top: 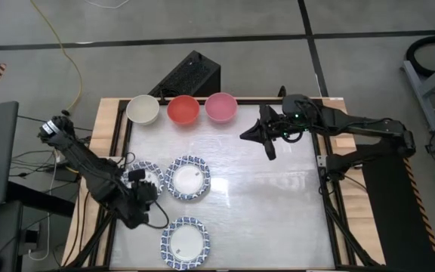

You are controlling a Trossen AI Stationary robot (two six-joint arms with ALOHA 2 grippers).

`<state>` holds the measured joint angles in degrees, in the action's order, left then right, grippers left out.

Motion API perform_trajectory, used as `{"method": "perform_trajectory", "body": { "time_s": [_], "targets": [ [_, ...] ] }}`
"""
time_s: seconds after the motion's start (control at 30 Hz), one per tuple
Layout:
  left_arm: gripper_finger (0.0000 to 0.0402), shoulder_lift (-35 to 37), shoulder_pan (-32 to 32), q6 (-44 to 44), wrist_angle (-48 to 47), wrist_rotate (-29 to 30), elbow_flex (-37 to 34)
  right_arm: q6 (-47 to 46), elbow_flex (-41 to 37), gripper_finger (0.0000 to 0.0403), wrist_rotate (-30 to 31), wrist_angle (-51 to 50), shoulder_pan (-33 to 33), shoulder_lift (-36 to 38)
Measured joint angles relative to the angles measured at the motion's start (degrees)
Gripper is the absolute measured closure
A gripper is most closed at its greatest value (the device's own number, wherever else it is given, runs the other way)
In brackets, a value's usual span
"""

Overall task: Nest bowls inside each other by size order
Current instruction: Stack the white patterned bowl on top of the white patterned bowl

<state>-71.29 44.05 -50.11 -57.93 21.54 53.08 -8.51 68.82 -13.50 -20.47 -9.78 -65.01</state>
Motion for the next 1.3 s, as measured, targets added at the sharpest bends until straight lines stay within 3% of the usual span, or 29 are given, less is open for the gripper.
{"method": "perform_trajectory", "body": {
  "time_s": [0.23, 0.47, 0.97, 1.13, 1.3],
  "targets": [
    [0.0226, -5.7, 5.1, -7.1, 1.2, -3.4, 0.0, 0.0, 0.0, 0.0376, 0.1, -1.0, -0.9, -1.0],
    [0.0226, -10.7, 6.9, -12.7, 0.6, -3.1, 0.0, 0.0, 0.0, 0.0376, 0.1, -1.0, -0.8, -1.1],
    [0.023, -19.5, 7.8, -14.0, -0.7, -2.8, 0.0, -0.5, 0.0, 0.0376, 0.1, -1.0, -0.7, -1.1],
    [0.0271, -21.7, 7.8, -14.6, -0.4, -3.2, -0.1, -0.7, 0.0, 0.0376, 0.1, -1.0, -0.8, -1.1],
    [0.0357, -21.7, 7.1, -18.4, -0.5, -3.3, -0.5, -0.6, 0.0, 0.0376, 0.1, -1.0, -0.8, -1.1]
  ]
}}
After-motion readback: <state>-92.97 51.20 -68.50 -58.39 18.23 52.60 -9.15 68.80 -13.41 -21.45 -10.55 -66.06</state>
